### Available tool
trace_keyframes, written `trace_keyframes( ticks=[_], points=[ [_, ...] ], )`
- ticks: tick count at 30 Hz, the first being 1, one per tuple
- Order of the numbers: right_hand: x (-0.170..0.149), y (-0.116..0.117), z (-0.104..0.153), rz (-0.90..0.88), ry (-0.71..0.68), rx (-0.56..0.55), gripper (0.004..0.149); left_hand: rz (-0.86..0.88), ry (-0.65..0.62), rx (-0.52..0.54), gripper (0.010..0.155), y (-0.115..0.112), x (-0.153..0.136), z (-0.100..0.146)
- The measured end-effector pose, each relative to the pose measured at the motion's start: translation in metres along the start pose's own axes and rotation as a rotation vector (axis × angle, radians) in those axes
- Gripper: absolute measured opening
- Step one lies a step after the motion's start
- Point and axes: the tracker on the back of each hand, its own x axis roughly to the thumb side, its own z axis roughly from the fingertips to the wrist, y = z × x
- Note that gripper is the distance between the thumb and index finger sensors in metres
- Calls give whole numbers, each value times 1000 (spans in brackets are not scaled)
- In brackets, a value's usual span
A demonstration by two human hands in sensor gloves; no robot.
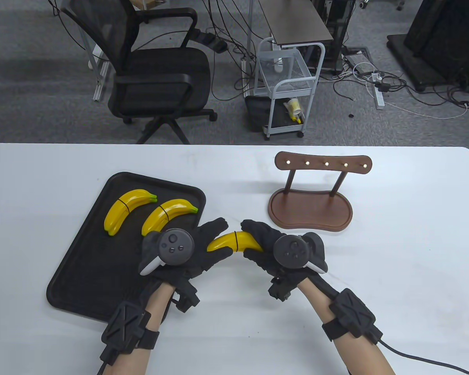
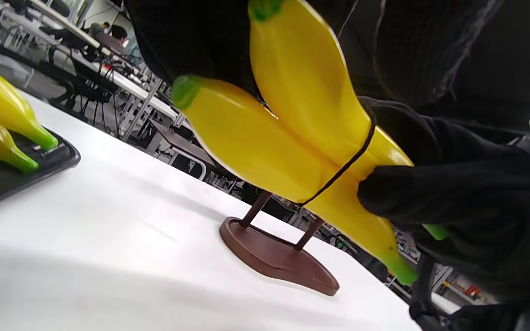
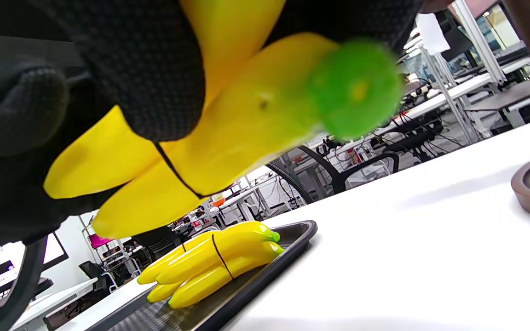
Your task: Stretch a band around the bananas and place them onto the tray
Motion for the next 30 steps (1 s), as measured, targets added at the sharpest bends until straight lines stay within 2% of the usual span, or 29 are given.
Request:
trace_keyframes(
  ticks=[7,15,22,30],
  points=[
    [-4,3,-1,-64,42,33,71,-127,6,18,67,-3,7,0],
    [-2,10,0,-45,34,57,71,-283,16,6,67,-14,16,-2],
    [-10,13,-1,-135,34,130,71,-296,31,25,65,-17,15,-2],
    [-20,5,-1,-236,58,116,70,-280,72,52,64,-7,3,3]
  ],
)
